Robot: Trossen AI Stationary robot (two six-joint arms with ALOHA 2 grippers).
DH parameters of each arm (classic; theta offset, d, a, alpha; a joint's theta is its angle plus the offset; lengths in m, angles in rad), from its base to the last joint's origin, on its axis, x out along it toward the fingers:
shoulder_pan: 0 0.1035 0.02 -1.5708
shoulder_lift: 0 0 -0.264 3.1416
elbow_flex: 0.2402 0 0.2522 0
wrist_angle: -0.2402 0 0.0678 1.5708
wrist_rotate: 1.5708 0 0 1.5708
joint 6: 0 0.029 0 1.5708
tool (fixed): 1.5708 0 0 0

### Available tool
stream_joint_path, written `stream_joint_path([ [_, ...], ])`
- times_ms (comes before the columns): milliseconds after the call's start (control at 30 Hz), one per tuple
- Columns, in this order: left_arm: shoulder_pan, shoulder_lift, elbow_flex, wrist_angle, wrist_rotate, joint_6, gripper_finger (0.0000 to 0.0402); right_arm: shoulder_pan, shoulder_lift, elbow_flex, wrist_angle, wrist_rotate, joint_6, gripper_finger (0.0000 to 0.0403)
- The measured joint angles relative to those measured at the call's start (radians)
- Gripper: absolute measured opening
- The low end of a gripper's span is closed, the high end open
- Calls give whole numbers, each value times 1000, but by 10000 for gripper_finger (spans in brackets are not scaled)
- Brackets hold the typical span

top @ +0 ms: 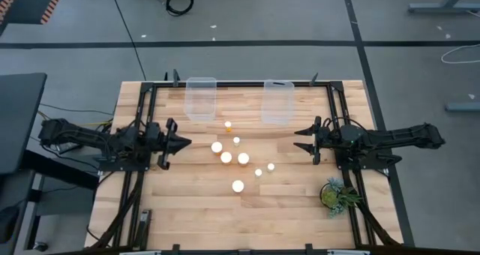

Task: Pick and place medicine bottles into bin by pill shape (circle, oval)
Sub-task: Put the orange capsule bottle into the left transparent bin

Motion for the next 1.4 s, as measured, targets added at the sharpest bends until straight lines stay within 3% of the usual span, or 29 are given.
stream_joint_path([
  [200,0,91,98,-71,-37,-1,20,0,0,0,0,0,0,216],
  [400,0,219,189,-175,-139,-6,21,0,0,0,0,0,0,216],
  [767,25,413,362,-342,-207,-19,35,0,0,0,0,0,0,216],
  [1400,117,473,444,-478,-212,-143,80,0,0,0,0,0,0,216],
])
